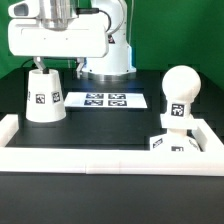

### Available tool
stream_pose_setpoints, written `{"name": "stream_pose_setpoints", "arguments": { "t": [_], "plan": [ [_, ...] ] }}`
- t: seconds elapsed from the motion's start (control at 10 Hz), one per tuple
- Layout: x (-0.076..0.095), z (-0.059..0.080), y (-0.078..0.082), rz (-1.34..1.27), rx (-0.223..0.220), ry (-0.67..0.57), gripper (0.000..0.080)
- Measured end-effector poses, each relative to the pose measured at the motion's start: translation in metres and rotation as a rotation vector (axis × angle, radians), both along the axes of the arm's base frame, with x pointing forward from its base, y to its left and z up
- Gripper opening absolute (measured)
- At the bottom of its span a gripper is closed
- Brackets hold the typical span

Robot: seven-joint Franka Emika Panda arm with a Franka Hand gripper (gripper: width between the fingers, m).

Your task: Assemble lamp

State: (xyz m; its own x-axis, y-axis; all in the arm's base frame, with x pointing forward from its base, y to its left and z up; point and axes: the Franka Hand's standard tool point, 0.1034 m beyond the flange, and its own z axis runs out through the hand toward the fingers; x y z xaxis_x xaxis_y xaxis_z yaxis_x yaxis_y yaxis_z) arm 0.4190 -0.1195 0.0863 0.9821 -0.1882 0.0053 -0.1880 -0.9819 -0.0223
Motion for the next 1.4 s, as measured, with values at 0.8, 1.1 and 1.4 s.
{"name": "stream_pose_setpoints", "arguments": {
  "t": [0.8, 1.1, 1.4],
  "plan": [
    [0.001, 0.001, 0.0, 0.001, 0.0, -0.002, 0.0047],
    [0.002, 0.01, 0.014, -0.022, 0.026, 0.017, 0.0047],
    [0.017, 0.048, 0.048, -0.112, 0.079, 0.032, 0.0047]
  ]
}}
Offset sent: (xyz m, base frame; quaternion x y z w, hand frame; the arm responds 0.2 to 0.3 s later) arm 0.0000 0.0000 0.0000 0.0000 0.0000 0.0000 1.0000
